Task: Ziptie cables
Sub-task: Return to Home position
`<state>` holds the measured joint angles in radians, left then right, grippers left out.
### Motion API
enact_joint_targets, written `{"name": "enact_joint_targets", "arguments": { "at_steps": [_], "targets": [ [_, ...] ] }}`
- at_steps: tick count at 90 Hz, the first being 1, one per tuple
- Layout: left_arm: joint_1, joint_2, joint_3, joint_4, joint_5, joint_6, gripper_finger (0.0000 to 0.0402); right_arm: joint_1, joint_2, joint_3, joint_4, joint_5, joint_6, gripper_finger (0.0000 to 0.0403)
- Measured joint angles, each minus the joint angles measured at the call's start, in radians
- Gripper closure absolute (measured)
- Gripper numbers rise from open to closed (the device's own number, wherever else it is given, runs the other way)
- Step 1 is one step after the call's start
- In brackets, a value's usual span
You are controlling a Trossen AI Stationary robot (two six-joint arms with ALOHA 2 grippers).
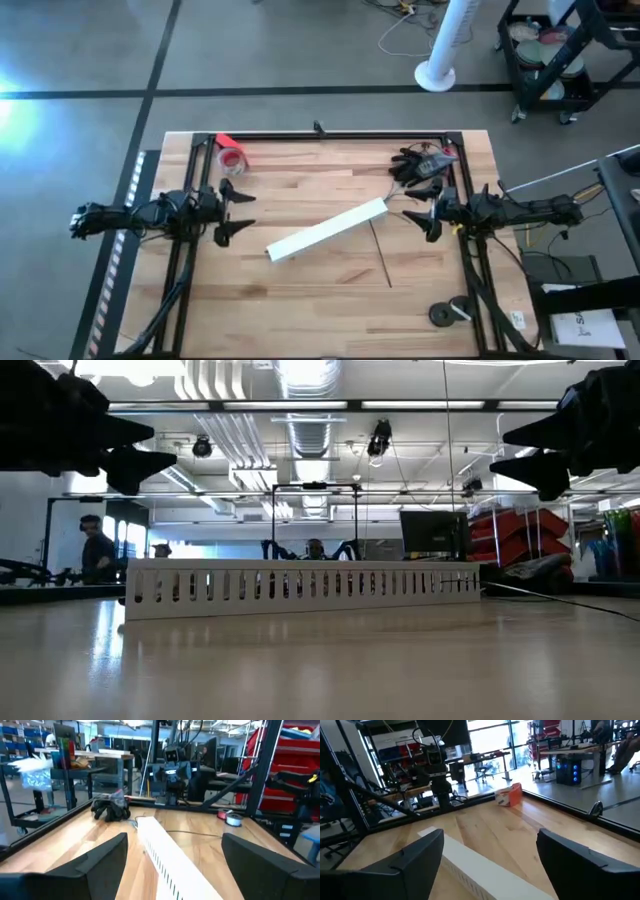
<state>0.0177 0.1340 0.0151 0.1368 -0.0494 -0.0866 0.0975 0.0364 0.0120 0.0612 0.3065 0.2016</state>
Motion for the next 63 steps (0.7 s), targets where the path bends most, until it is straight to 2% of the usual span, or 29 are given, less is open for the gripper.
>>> {"name": "enact_joint_targets", "arguments": {
  "at_steps": [63],
  "targets": [
    [0.000, 0.136, 0.001, 0.001, 0.000, 0.000, 0.0093, 0.000, 0.000, 0.000, 0.000, 0.000, 0.000, 0.0133]
  ]
}}
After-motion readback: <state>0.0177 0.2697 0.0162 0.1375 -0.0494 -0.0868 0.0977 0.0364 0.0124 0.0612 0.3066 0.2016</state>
